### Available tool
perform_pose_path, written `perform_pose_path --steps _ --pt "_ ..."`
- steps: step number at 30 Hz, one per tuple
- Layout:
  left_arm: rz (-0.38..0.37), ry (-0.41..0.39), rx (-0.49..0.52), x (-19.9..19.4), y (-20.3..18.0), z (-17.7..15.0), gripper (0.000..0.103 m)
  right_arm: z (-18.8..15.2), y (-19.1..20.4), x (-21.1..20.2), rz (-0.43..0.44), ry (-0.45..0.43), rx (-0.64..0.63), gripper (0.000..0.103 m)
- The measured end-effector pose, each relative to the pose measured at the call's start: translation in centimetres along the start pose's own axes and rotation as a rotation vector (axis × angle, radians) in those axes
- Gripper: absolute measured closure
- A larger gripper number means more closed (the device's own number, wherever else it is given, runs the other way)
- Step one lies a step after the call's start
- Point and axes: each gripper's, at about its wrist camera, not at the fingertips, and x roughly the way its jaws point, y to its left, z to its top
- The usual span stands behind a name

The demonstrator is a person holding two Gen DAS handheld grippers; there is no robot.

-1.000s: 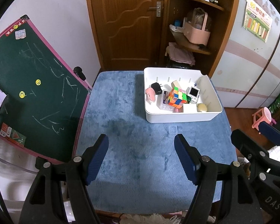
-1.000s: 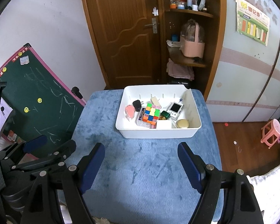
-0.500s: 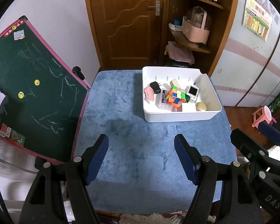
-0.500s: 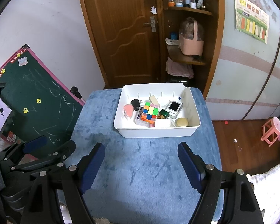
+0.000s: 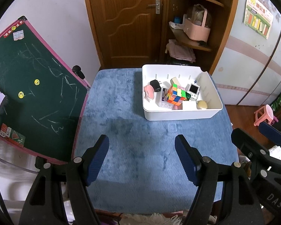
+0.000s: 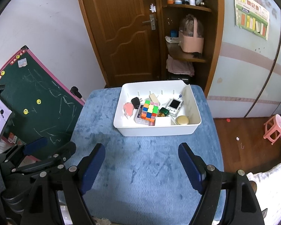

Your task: Organize rigid objects

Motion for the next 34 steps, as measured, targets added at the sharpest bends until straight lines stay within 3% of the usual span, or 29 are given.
perform_pose_path --steps 34 --pt "0.004 0.011 0.004 0.19 0.23 -0.67 0.027 -0.34 0.02 1.02 0.015 0.03 0.016 0.022"
